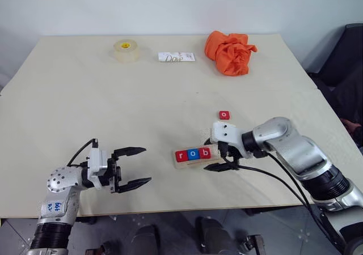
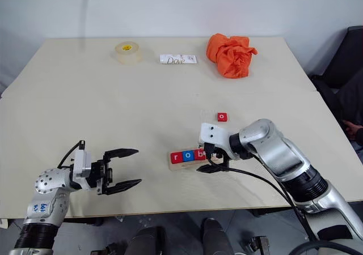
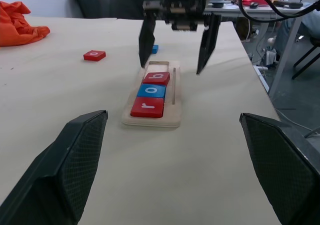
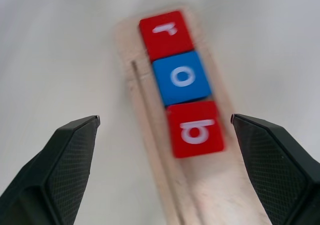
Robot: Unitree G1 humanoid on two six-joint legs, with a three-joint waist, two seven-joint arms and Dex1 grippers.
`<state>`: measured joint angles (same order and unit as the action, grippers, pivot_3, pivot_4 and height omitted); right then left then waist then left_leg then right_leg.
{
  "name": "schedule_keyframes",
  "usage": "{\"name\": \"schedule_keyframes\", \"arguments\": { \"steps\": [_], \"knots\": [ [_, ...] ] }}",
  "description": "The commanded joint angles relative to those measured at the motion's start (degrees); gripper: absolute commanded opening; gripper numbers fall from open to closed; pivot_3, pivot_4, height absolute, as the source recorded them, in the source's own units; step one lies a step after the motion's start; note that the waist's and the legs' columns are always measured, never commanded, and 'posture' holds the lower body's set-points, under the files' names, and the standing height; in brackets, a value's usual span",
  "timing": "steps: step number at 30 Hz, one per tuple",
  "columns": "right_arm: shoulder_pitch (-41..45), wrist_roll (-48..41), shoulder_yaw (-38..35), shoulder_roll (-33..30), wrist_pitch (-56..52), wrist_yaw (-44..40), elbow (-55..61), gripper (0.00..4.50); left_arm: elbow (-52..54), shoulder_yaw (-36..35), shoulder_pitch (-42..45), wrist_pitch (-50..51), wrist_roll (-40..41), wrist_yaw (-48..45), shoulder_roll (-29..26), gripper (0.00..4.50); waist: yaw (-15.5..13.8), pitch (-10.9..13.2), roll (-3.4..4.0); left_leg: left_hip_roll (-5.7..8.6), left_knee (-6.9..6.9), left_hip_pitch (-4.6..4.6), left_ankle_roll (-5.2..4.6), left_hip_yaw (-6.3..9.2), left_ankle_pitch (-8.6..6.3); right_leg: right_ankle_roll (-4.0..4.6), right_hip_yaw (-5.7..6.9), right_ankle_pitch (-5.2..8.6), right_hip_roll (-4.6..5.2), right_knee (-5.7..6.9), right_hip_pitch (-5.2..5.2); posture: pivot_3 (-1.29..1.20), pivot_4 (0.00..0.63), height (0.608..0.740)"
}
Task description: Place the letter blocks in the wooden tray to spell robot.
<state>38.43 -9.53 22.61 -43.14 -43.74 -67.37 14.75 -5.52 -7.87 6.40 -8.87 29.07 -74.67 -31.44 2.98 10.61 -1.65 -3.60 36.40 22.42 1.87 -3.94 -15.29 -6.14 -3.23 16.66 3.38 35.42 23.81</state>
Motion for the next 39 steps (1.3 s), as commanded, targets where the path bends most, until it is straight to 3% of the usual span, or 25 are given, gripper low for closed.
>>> {"name": "schedule_keyframes", "arguments": {
  "steps": [1,8,9,12,22,39],
  "knots": [
    [-2.9,-2.6,-4.5,-2.5,-1.0,0.2,3.9,4.45,-1.0,0.5,1.8,-1.0,0.2,-0.6,0.6,4.50,-0.1,0.0,0.00,0.00,0.00,0.00,0.00,0.00,0.00,0.00,0.00,0.00,0.00,0.00,0.00,0.00,0.150,0.740],
    [-6.3,-3.7,-6.9,-1.9,0.6,3.2,4.8,4.45,-3.9,1.5,5.1,-1.4,-0.3,-1.6,1.1,4.50,-0.1,0.0,-0.01,-0.01,0.03,0.00,0.00,-0.01,0.00,-0.01,-0.02,0.00,-0.07,0.00,0.00,0.00,0.150,0.740],
    [-6.6,-3.7,-6.9,-2.0,1.0,3.2,4.8,4.28,-4.1,1.6,5.3,-1.4,-0.3,-1.7,1.2,4.50,0.0,0.0,-0.01,-0.01,0.03,0.00,0.00,-0.02,0.00,-0.02,-0.02,-0.01,-0.07,0.01,0.00,0.00,0.150,0.740],
    [-7.0,-3.6,-6.3,-1.8,1.6,3.5,4.0,3.50,-4.1,1.7,5.4,-1.4,-0.2,-1.9,1.2,4.50,0.0,0.0,-0.01,-0.04,0.01,0.00,0.00,-0.01,0.00,-0.02,-0.02,0.00,-0.11,0.01,0.00,0.00,0.150,0.740],
    [-6.3,-4.0,-4.6,-0.6,2.4,2.5,2.4,0.05,-2.2,1.1,2.9,-1.2,0.2,-1.4,0.6,4.50,0.0,0.0,-0.01,-0.04,0.01,0.00,0.00,-0.01,0.00,-0.02,-0.02,0.00,-0.11,0.00,0.00,0.00,0.150,0.740],
    [-3.8,-1.3,-1.9,2.7,7.4,2.0,-5.2,0.02,0.3,0.6,0.0,-1.0,0.4,-0.2,0.6,4.50,0.0,0.0,-0.01,-0.06,0.02,0.00,0.00,-0.01,-0.01,-0.01,-0.02,0.00,-0.11,0.03,0.01,0.00,0.150,0.740]
  ]
}}
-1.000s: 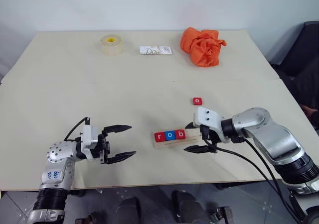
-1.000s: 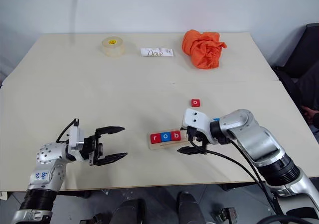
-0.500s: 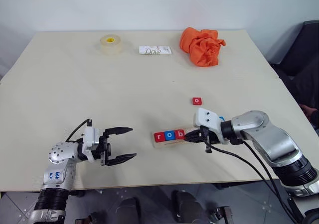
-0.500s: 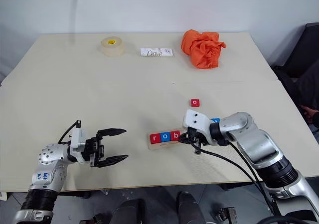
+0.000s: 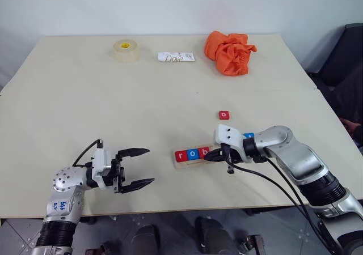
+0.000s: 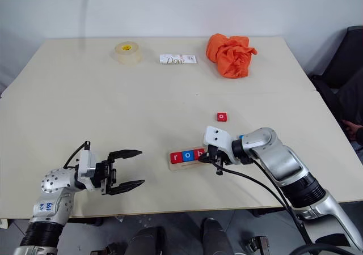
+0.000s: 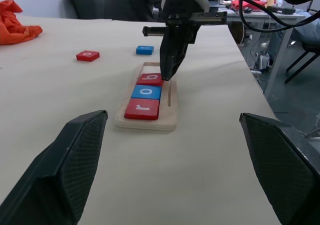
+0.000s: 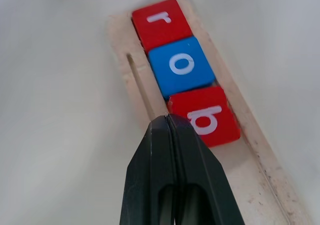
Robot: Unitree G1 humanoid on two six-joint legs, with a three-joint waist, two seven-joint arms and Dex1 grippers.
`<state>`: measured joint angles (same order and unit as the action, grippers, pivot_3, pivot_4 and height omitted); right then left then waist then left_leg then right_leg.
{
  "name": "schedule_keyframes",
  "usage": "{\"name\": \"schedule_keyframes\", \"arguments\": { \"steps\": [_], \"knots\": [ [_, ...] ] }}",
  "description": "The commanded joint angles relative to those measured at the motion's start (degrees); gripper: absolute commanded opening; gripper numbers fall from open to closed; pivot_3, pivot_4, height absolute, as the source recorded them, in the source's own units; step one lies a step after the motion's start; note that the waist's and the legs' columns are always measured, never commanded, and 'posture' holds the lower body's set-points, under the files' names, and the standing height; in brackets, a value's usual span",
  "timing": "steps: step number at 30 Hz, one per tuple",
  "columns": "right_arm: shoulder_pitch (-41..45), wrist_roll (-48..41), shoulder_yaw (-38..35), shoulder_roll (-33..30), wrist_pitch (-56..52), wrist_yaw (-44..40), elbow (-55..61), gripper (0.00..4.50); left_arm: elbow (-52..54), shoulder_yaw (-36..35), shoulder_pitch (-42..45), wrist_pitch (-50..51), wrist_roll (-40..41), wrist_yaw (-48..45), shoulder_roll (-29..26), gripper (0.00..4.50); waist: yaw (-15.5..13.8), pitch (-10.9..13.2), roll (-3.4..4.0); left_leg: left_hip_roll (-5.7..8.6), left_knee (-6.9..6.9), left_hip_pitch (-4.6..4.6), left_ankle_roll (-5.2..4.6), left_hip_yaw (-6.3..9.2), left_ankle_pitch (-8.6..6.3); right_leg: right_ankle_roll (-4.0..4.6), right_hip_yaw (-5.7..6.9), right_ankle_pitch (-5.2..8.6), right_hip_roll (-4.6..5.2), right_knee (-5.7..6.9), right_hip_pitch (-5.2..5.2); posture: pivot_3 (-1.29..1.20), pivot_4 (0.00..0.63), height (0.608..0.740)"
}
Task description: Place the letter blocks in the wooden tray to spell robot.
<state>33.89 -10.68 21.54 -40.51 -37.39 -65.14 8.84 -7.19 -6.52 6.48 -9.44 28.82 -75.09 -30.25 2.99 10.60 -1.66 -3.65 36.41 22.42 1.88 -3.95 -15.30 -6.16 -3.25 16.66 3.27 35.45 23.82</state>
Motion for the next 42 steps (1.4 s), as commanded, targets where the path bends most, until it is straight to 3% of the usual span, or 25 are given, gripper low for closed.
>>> {"name": "schedule_keyframes", "arguments": {
  "steps": [1,13,20,34,42],
  "knots": [
    [0.5,-0.1,-0.8,0.0,1.1,-0.3,0.8,0.02,2.0,-0.7,-0.2,-0.5,0.6,0.2,-0.5,4.50,0.0,0.0,0.00,0.00,0.00,0.00,0.00,0.00,0.00,0.00,0.00,0.00,0.00,0.00,0.00,0.00,0.150,0.740],
    [-0.7,0.0,-1.7,0.1,2.4,0.7,0.9,0.02,1.4,0.0,0.7,-0.6,0.3,0.3,0.1,4.50,0.0,0.0,0.00,0.00,0.00,0.00,0.00,0.00,0.00,0.00,0.00,0.00,0.00,0.00,0.00,0.00,0.150,0.740],
    [-0.4,-4.6,-5.6,0.0,1.9,-0.7,3.5,0.02,2.1,0.1,0.0,-0.5,0.5,0.6,0.1,4.50,0.0,0.0,0.00,0.00,0.00,0.00,0.00,0.00,0.00,0.00,0.00,0.00,0.00,0.00,0.00,0.00,0.150,0.740],
    [7.9,4.3,-4.8,3.8,14.3,3.1,-18.2,0.02,3.1,0.0,-0.7,-0.4,0.5,1.1,0.2,4.50,0.1,0.0,0.00,0.00,-0.02,0.00,0.00,-0.03,0.00,0.00,-0.01,0.00,0.00,0.00,0.01,0.00,0.150,0.740],
    [7.5,8.0,-2.2,4.3,18.4,-0.1,-21.6,0.02,3.8,-0.1,-1.4,-0.3,0.6,1.8,0.1,4.50,0.1,0.0,0.00,0.00,-0.01,0.00,0.00,-0.05,0.00,-0.01,-0.01,-0.01,0.00,0.01,0.00,0.00,0.150,0.740]
  ]
}}
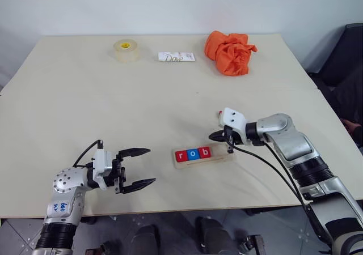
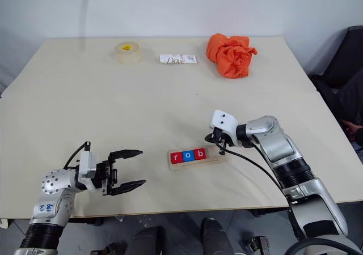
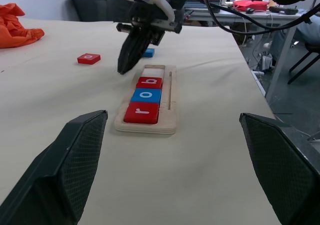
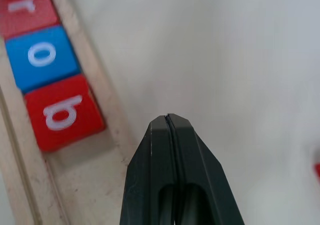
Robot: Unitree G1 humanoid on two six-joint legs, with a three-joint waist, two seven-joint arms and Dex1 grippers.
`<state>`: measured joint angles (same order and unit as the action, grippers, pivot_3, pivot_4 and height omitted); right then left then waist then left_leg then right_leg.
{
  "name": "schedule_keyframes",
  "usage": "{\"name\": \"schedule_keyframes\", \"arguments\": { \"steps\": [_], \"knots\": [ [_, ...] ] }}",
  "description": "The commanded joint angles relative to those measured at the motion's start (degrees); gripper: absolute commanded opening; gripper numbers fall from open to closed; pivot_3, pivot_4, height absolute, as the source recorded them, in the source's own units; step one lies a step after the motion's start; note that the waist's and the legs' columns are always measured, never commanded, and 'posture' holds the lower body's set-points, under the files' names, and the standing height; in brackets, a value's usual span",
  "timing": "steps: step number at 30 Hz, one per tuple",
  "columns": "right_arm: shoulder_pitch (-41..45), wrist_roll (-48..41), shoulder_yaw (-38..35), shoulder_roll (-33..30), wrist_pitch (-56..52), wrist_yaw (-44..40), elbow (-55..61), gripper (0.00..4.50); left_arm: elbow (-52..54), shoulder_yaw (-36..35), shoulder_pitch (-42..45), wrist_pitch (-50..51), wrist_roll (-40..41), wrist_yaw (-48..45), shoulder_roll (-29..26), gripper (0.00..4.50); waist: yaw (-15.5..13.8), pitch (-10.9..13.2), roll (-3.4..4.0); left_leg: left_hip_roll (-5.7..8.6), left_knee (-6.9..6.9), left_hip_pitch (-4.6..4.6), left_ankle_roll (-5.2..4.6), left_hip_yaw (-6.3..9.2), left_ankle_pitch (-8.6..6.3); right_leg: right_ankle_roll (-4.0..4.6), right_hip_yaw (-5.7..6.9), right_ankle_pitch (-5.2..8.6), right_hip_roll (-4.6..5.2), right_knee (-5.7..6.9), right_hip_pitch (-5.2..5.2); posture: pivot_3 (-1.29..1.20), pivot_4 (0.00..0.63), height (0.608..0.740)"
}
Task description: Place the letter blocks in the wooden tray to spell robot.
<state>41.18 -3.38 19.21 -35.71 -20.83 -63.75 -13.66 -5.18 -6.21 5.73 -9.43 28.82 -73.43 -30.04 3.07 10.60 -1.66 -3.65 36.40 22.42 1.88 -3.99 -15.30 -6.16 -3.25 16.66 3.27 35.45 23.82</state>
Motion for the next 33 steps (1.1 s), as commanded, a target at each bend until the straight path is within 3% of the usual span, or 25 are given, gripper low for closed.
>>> {"name": "schedule_keyframes", "arguments": {
  "steps": [1,13,18,21,31,33],
  "knots": [
    [-0.1,0.8,0.3,-0.7,1.9,-2.0,1.1,0.02,1.8,-0.5,-0.6,-0.3,0.6,0.3,-0.1,4.50,0.0,0.0,0.00,0.00,0.00,0.00,0.00,0.00,0.00,0.00,0.00,0.00,0.00,0.01,0.00,0.00,0.150,0.740],
    [-1.3,1.6,-1.4,-1.5,2.3,-2.6,2.2,0.02,1.1,-0.1,0.4,-0.4,0.4,0.8,0.1,4.50,0.0,0.0,0.00,0.00,0.01,-0.02,0.00,0.01,0.00,0.00,0.00,0.00,0.00,0.05,0.00,0.00,0.150,0.740],
    [-2.8,-1.5,-6.6,-2.8,1.9,-1.1,4.4,0.02,0.3,-0.2,1.1,-0.5,0.4,0.5,0.0,4.50,0.0,0.0,0.00,0.00,0.02,-0.01,0.00,0.00,0.00,0.00,-0.01,0.00,0.00,0.04,0.00,0.00,0.150,0.740],
    [-5.7,-6.2,-12.0,-4.1,-1.2,-1.8,7.3,0.61,-0.4,-0.4,1.3,-0.7,0.4,0.1,-0.2,4.50,-0.4,0.0,0.00,0.00,-0.01,-0.01,0.03,0.02,-0.01,0.01,0.01,0.01,0.00,0.01,-0.01,0.00,0.150,0.740],
    [-23.6,-15.7,-30.3,-10.5,-5.6,1.5,18.6,4.01,-4.3,-0.9,3.4,-1.2,0.7,-2.0,-0.6,4.50,-1.3,0.0,0.00,0.01,0.02,-0.02,0.06,-0.01,-0.04,0.00,-0.02,0.01,-0.02,-0.04,-0.04,0.00,0.150,0.740],
    [-28.1,-17.6,-35.3,-11.1,-6.1,2.3,20.5,4.46,-5.7,-1.2,4.3,-1.3,0.6,-2.7,-0.8,4.50,-1.4,0.0,0.00,0.01,0.03,-0.04,0.06,-0.03,-0.04,0.00,-0.05,0.00,-0.02,-0.04,-0.05,0.00,0.150,0.740]
  ]
}}
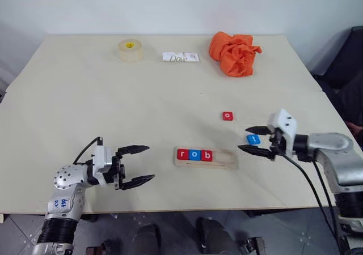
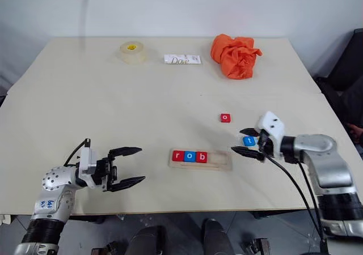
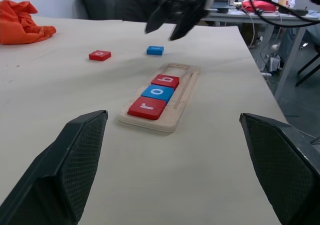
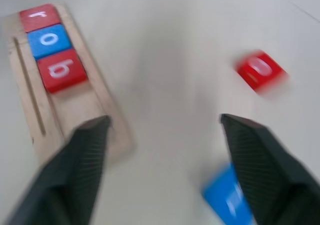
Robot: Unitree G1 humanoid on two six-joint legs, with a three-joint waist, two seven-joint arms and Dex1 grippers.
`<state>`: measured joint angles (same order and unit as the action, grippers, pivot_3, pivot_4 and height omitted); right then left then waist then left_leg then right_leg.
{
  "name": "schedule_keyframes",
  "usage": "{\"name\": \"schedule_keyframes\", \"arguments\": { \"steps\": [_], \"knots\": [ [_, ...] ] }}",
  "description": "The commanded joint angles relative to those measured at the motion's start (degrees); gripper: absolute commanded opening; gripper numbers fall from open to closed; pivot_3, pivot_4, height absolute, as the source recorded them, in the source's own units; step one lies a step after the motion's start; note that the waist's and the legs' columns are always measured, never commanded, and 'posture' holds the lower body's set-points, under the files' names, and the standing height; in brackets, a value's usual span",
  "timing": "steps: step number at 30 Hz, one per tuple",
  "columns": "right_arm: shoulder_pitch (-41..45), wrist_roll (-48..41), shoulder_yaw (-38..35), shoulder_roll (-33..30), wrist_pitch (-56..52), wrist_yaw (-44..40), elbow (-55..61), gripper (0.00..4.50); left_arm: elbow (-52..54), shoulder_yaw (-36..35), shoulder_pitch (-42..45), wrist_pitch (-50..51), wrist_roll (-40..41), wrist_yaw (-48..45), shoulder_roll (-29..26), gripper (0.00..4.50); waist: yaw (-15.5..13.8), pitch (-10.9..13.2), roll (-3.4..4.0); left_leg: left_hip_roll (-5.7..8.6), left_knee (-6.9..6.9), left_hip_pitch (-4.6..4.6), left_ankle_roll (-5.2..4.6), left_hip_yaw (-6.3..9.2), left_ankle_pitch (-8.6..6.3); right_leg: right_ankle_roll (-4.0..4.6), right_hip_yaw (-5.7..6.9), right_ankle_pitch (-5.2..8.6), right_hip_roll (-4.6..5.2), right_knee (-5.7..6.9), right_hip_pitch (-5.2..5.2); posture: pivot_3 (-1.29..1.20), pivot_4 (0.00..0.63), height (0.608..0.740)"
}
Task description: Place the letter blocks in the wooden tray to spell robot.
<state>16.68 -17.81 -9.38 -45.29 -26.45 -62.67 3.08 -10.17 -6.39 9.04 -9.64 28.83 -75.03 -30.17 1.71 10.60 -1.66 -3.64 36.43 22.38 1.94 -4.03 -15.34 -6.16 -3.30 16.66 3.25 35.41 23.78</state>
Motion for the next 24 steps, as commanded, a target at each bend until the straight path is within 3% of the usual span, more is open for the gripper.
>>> {"name": "schedule_keyframes", "arguments": {
  "steps": [1,10,24],
  "knots": [
    [-5.5,-4.0,-9.0,-1.5,-0.5,1.8,4.5,4.46,-1.3,-1.1,1.4,-1.1,0.6,-1.4,-0.7,4.50,-0.1,0.0,0.00,0.00,0.00,0.00,0.00,0.03,0.00,0.00,0.02,0.00,-0.01,0.00,-0.01,0.00,0.150,0.740],
    [-16.8,-9.6,-20.1,1.1,0.9,6.1,7.5,4.46,-5.2,-1.2,4.2,-1.2,0.6,-3.6,-0.6,4.50,0.1,0.0,0.00,0.00,0.02,-0.07,0.00,0.01,0.00,-0.06,-0.04,-0.02,-0.06,-0.03,-0.10,0.00,0.150,0.740],
    [-18.1,-11.9,-19.0,0.7,1.1,8.2,7.9,4.46,-5.4,-1.8,4.3,-1.1,0.8,-4.9,-0.9,4.50,0.0,0.0,0.00,-0.01,0.04,-0.09,-0.01,0.01,0.01,-0.08,-0.06,-0.03,-0.07,-0.02,-0.12,0.00,0.150,0.740]
  ]
}}
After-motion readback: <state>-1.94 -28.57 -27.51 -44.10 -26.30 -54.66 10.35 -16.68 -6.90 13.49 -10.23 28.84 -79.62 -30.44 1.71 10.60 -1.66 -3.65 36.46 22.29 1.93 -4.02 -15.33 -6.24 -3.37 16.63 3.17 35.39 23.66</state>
